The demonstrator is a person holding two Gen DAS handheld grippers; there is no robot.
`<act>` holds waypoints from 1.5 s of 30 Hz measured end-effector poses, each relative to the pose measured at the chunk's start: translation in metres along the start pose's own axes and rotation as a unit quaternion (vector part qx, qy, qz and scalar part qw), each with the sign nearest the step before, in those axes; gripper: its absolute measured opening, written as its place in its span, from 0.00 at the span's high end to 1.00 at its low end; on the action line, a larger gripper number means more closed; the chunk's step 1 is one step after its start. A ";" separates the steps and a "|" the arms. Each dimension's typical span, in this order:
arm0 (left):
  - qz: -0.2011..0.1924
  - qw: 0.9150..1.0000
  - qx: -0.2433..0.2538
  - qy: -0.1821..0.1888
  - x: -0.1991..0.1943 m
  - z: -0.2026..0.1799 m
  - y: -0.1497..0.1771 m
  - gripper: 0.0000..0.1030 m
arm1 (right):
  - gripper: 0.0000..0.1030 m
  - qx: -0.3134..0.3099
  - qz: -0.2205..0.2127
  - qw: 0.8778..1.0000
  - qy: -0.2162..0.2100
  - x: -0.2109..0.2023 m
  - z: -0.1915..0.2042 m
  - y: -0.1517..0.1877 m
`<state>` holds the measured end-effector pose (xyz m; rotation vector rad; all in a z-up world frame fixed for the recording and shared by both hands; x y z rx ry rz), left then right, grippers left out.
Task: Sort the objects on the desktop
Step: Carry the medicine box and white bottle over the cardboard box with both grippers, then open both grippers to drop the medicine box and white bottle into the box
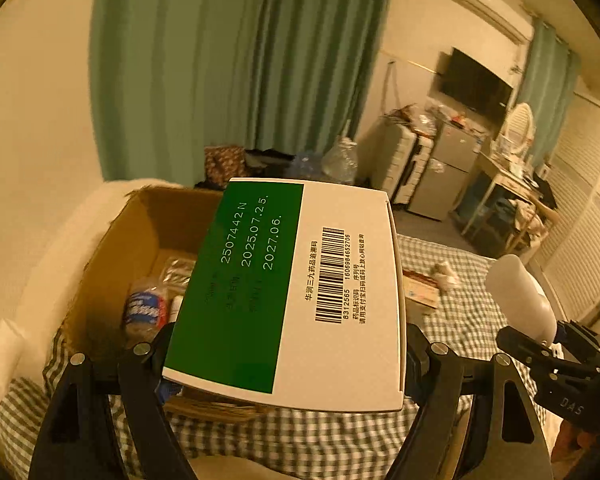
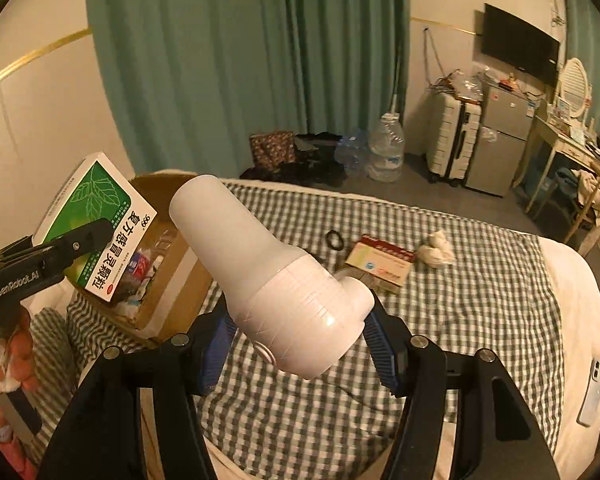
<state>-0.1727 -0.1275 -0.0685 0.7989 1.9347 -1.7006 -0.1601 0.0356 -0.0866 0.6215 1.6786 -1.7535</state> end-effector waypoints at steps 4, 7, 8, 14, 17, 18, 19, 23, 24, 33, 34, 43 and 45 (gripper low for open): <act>0.010 0.999 -0.023 -0.031 0.014 0.038 0.008 0.19 | 0.42 -0.009 0.017 1.000 -0.013 0.022 0.021 -0.002; 0.027 0.998 -0.039 -0.045 0.026 0.064 0.018 0.19 | 0.42 -0.014 0.029 0.999 -0.026 0.040 0.037 -0.004; 0.032 0.997 -0.044 -0.052 0.030 0.073 0.020 0.19 | 0.42 -0.019 0.034 0.999 -0.029 0.047 0.044 -0.005; 0.053 0.994 -0.064 -0.071 0.050 0.111 0.033 0.19 | 0.42 -0.043 0.071 0.995 -0.047 0.084 0.079 0.006; 0.059 0.993 -0.061 -0.079 0.058 0.123 0.038 0.18 | 0.42 -0.052 0.086 0.993 -0.054 0.101 0.094 0.009; 0.062 0.993 -0.062 -0.081 0.060 0.126 0.039 0.18 | 0.42 -0.054 0.089 0.993 -0.056 0.105 0.098 0.009; 0.068 0.992 -0.065 -0.080 0.064 0.129 0.040 0.17 | 0.42 -0.056 0.091 0.993 -0.059 0.109 0.104 0.009; 0.084 0.990 -0.074 -0.086 0.070 0.138 0.046 0.09 | 0.42 -0.068 0.095 0.991 -0.071 0.117 0.124 0.009; 0.085 0.990 -0.074 -0.085 0.070 0.138 0.046 0.08 | 0.42 -0.072 0.096 0.990 -0.074 0.119 0.128 0.008; 0.073 0.987 -0.099 -0.103 0.050 0.161 0.052 0.04 | 0.42 -0.105 0.100 0.984 -0.099 0.132 0.179 0.001; 0.071 0.987 -0.105 -0.101 0.048 0.163 0.053 0.04 | 0.42 -0.106 0.102 0.984 -0.101 0.134 0.183 -0.001; 0.083 0.984 -0.114 -0.106 0.047 0.169 0.059 0.03 | 0.12 -0.087 0.070 0.987 -0.113 0.139 0.211 -0.014; 0.085 0.985 -0.106 -0.106 0.047 0.164 0.060 0.03 | 0.12 -0.096 0.055 0.986 -0.125 0.131 0.213 -0.014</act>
Point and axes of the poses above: each gripper's, at about its wrist camera, not at the fingertips, and x roughly the way its jaws point, z to its left, y to its underside, the point moved 8 cm from there along x, roughly the way its jaws point, and after that the axes turned 2 degrees about x, right-handed, at the moved point
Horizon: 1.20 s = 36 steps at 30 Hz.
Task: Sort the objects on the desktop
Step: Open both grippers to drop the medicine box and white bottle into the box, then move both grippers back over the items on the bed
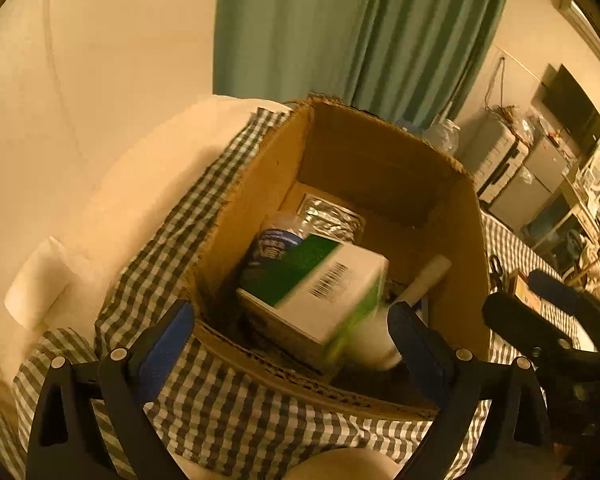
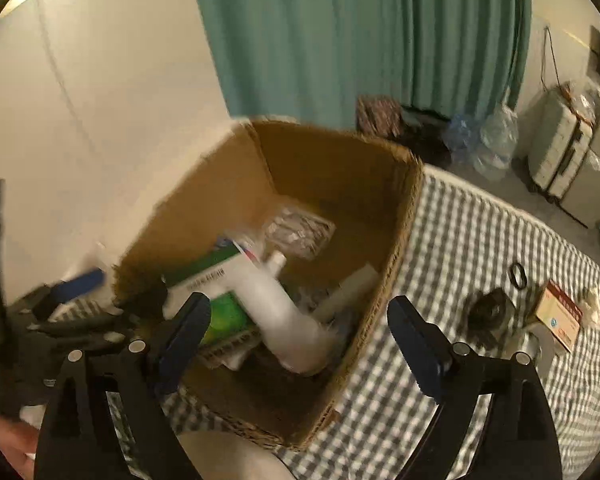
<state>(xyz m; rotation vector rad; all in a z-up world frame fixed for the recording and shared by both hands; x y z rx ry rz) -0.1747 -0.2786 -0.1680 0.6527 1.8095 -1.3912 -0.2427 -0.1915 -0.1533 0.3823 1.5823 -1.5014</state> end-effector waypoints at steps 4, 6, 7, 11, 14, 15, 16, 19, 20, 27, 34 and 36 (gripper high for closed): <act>-0.001 1.000 0.015 0.002 -0.004 -0.014 0.003 0.03 | 0.12 0.001 -0.012 1.000 0.021 -0.012 -0.015 0.006; -0.003 1.000 0.022 0.006 -0.008 -0.025 0.004 0.03 | 0.12 0.020 -0.017 0.999 0.025 -0.021 -0.031 0.009; -0.005 1.000 0.028 0.007 -0.010 -0.031 0.005 0.03 | 0.12 0.030 -0.019 0.999 0.027 -0.025 -0.038 0.011; -0.011 0.998 0.058 0.023 -0.018 -0.066 0.012 0.02 | 0.12 0.081 -0.028 0.996 0.034 -0.049 -0.081 0.018; -0.016 0.996 0.087 0.033 -0.024 -0.099 0.021 0.02 | 0.11 0.107 -0.041 0.991 0.063 -0.073 -0.119 0.027; -0.017 0.995 0.096 0.035 -0.025 -0.110 0.023 0.02 | 0.10 0.113 -0.045 0.990 0.070 -0.079 -0.130 0.031; -0.018 0.993 0.110 0.038 -0.026 -0.126 0.027 0.02 | 0.09 0.120 -0.046 0.989 0.078 -0.086 -0.143 0.036; -0.023 0.989 0.142 0.041 -0.027 -0.160 0.037 0.02 | 0.03 0.135 -0.047 0.984 0.103 -0.101 -0.176 0.054; -0.027 0.987 0.152 0.041 -0.027 -0.171 0.041 0.02 | 0.01 0.140 -0.044 0.982 0.115 -0.105 -0.190 0.063; -0.030 0.977 0.207 0.031 0.001 -0.242 0.067 0.00 | 0.00 0.155 -0.020 0.978 0.140 -0.100 -0.249 0.115; -0.012 0.967 0.256 0.011 0.055 -0.283 0.077 0.00 | 0.00 0.158 -0.026 0.978 0.131 -0.069 -0.272 0.134; -0.004 0.966 0.260 0.004 0.072 -0.286 0.078 0.00 | 0.00 0.163 -0.031 0.978 0.125 -0.060 -0.277 0.139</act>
Point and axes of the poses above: each gripper's, at about its wrist camera, not at the fingertips, and x roughly the way its jaws point, z to its left, y to its underside, the point moved 8 cm from there along x, roughly the way its jaws point, and after that the axes turned 2 degrees about x, right-handed, at the moved point
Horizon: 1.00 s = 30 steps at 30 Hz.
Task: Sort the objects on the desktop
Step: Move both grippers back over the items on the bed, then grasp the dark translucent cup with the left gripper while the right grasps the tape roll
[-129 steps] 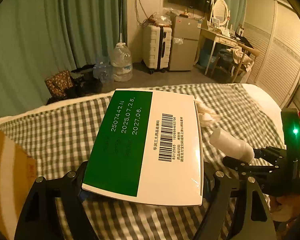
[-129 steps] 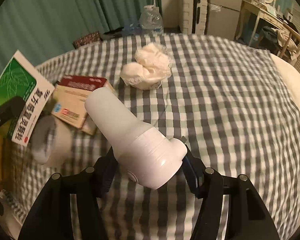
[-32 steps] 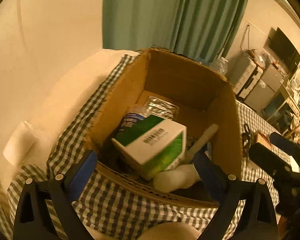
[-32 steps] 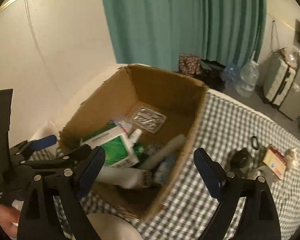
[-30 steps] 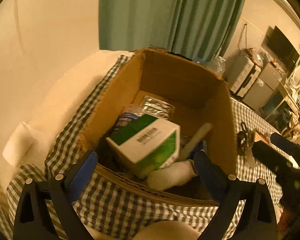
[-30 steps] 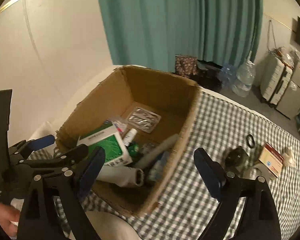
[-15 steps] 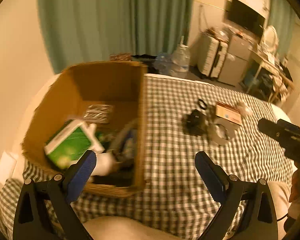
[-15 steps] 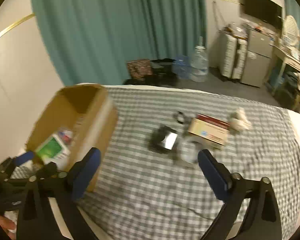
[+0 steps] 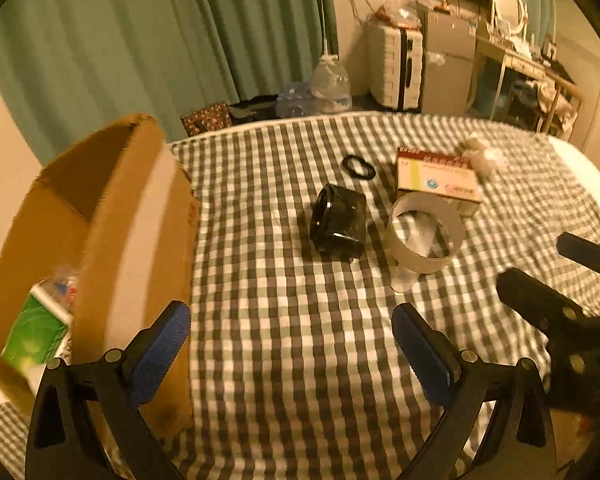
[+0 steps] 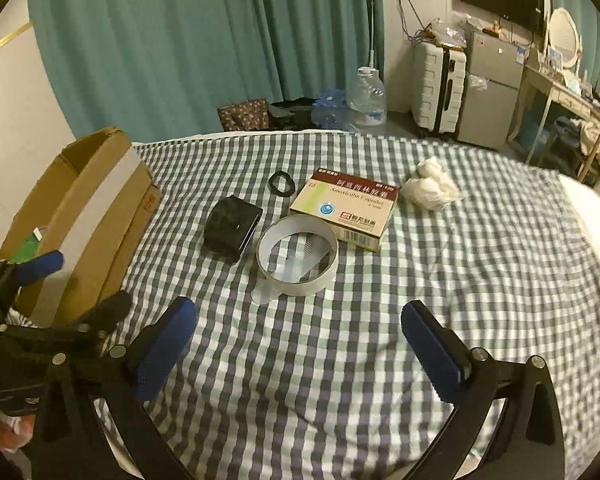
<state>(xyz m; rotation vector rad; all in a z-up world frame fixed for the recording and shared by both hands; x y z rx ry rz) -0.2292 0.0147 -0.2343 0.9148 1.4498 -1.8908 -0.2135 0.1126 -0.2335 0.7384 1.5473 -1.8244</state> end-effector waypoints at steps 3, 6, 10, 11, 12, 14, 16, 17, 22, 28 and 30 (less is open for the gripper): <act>0.014 1.000 0.004 -0.004 0.024 -0.005 -0.002 0.00 | 0.00 -0.004 0.018 1.000 -0.011 0.019 -0.003 0.005; 0.025 1.000 0.002 0.011 0.048 -0.010 -0.007 0.00 | 0.00 -0.012 0.029 0.999 -0.004 0.032 -0.008 0.009; 0.027 0.999 0.007 0.022 0.077 -0.018 -0.019 0.00 | 0.00 0.013 0.059 0.998 -0.001 0.051 -0.024 0.017; 0.027 0.999 0.010 0.024 0.085 -0.020 -0.022 0.00 | 0.00 0.022 0.067 0.998 -0.001 0.057 -0.028 0.019; 0.027 0.999 0.012 0.025 0.091 -0.021 -0.025 0.00 | 0.00 0.030 0.072 0.997 -0.002 0.060 -0.032 0.019; 0.033 0.999 0.018 0.025 0.106 -0.024 -0.030 0.00 | 0.00 0.046 0.073 0.996 -0.015 0.064 -0.037 0.015; 0.033 0.999 0.022 0.022 0.118 -0.027 -0.036 0.00 | 0.00 0.060 0.071 0.995 -0.019 0.067 -0.042 0.012; 0.029 0.999 0.027 0.022 0.123 -0.029 -0.039 0.00 | 0.00 0.067 0.072 0.995 -0.017 0.070 -0.045 0.010; 0.014 0.998 0.061 0.004 0.138 -0.033 -0.038 0.00 | 0.00 0.062 0.066 0.996 -0.010 0.077 -0.049 0.006; 0.017 0.997 -0.005 0.081 0.148 -0.019 -0.034 0.28 | 0.00 0.026 0.056 0.998 -0.016 0.087 -0.030 -0.002; 0.012 0.997 -0.002 0.074 0.147 -0.015 -0.034 0.39 | 0.00 0.008 0.058 0.998 -0.019 0.093 -0.020 -0.002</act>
Point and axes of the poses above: each gripper's, at about its wrist camera, not at the fingertips, and x roughly the way its jaws point, z to its left, y to its underside, the point moved 8 cm from there along x, roughly the way its jaws point, and after that the axes turned 2 degrees about x, right-handed, at the moved point
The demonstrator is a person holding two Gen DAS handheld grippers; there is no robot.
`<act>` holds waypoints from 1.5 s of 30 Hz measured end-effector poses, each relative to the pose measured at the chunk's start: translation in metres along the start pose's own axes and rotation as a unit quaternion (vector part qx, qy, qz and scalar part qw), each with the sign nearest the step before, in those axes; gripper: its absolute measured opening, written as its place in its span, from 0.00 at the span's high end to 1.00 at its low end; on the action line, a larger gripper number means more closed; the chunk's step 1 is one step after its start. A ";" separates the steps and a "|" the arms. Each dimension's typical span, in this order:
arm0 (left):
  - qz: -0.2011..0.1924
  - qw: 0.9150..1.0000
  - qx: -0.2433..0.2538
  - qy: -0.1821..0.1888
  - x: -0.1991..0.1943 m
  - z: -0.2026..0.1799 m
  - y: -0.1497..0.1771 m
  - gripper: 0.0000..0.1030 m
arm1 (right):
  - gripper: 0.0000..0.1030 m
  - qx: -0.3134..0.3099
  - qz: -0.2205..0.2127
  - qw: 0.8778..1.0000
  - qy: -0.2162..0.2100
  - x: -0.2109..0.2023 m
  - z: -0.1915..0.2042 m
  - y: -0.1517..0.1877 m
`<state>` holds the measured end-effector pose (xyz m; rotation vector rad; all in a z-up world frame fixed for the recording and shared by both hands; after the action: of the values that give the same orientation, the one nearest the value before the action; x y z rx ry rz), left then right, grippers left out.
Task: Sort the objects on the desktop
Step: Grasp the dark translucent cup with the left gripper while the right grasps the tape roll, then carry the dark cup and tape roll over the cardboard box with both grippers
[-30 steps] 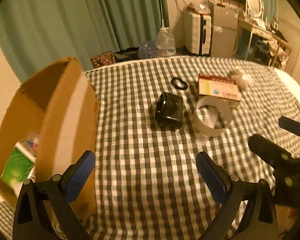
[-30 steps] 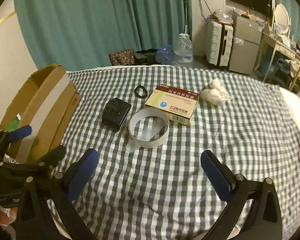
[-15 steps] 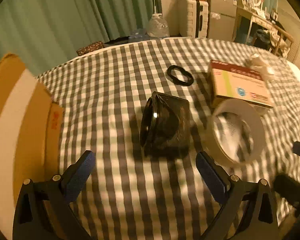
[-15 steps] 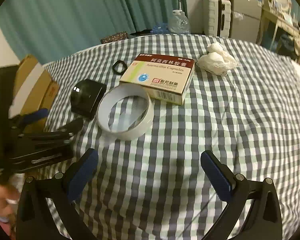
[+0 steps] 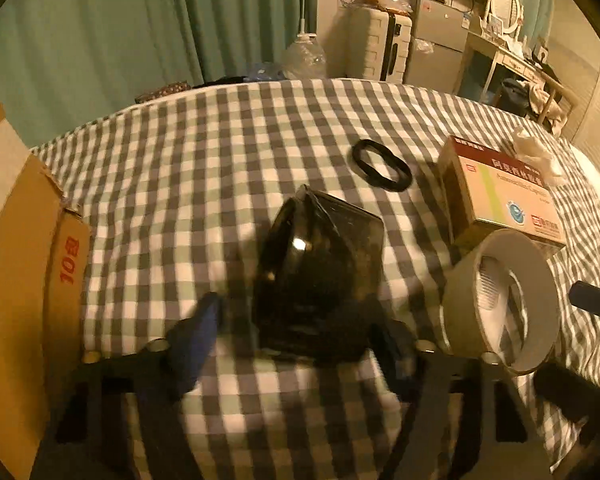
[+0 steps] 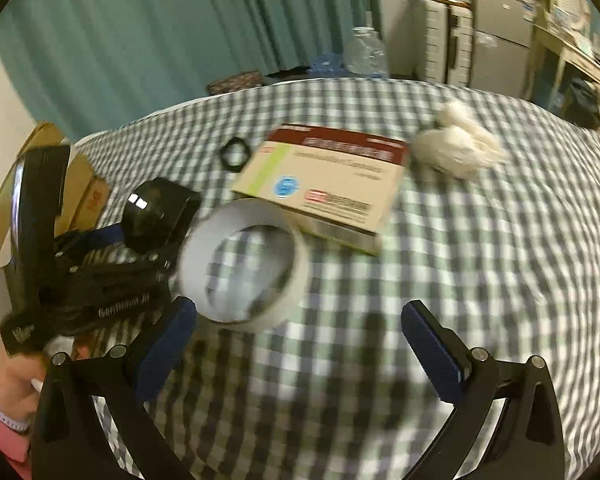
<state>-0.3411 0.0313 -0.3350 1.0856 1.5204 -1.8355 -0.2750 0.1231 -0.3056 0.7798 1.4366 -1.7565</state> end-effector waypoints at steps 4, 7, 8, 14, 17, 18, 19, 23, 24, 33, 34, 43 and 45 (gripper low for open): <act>-0.003 1.000 0.013 -0.010 -0.002 0.001 0.001 0.50 | 0.00 -0.048 -0.002 0.999 0.024 0.014 0.017 -0.002; -0.003 1.000 0.010 -0.005 -0.004 0.002 0.001 0.50 | 0.00 -0.066 0.005 0.997 0.027 0.025 0.024 -0.004; -0.003 1.000 0.009 -0.003 -0.003 0.003 0.000 0.50 | 0.00 -0.070 0.006 0.997 0.031 0.027 0.024 -0.005; -0.009 1.000 -0.004 0.011 -0.003 0.014 -0.005 0.50 | 0.06 -0.065 -0.002 0.997 0.050 0.040 0.023 -0.014; -0.014 1.000 -0.002 0.012 -0.002 0.016 -0.006 0.50 | 0.19 -0.050 0.001 0.998 0.035 0.039 0.022 -0.014; -0.015 1.000 0.000 0.010 -0.002 0.017 -0.005 0.50 | 0.19 -0.050 0.003 0.998 0.033 0.039 0.021 -0.014; -0.017 1.000 0.002 0.009 -0.004 0.017 -0.003 0.51 | 0.19 -0.049 0.003 0.998 0.032 0.038 0.021 -0.014; -0.019 1.000 -0.003 0.014 -0.014 0.018 0.000 0.51 | 0.19 -0.030 -0.003 0.999 0.020 0.032 0.017 -0.017; -0.021 1.000 -0.009 0.018 -0.019 0.018 0.001 0.51 | 0.19 -0.028 -0.005 0.999 0.018 0.029 0.017 -0.018; 0.011 0.997 -0.054 0.047 -0.044 0.018 0.018 0.51 | 0.19 -0.044 -0.020 0.998 0.025 0.002 0.023 -0.014; 0.006 0.998 -0.049 0.045 -0.053 0.016 0.021 0.51 | 0.19 -0.039 -0.020 0.999 0.022 -0.002 0.022 -0.012; -0.036 0.999 -0.010 0.030 -0.127 -0.002 0.026 0.51 | 0.19 0.006 -0.058 0.998 0.010 -0.056 0.016 -0.023; -0.042 0.999 -0.010 0.030 -0.143 -0.001 0.026 0.51 | 0.19 0.010 -0.071 0.997 0.012 -0.072 0.017 -0.025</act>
<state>-0.2417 0.0123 -0.2303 1.0902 1.6388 -1.8546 -0.2561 0.1204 -0.2297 0.7271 1.5256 -1.8758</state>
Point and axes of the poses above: each gripper's, at about its wrist camera, not at the fingertips, and x roughly the way its jaws point, z to its left, y to its underside, the point moved 8 cm from there along x, roughly the way its jaws point, and after that the axes turned 2 degrees about x, right-handed, at the moved point
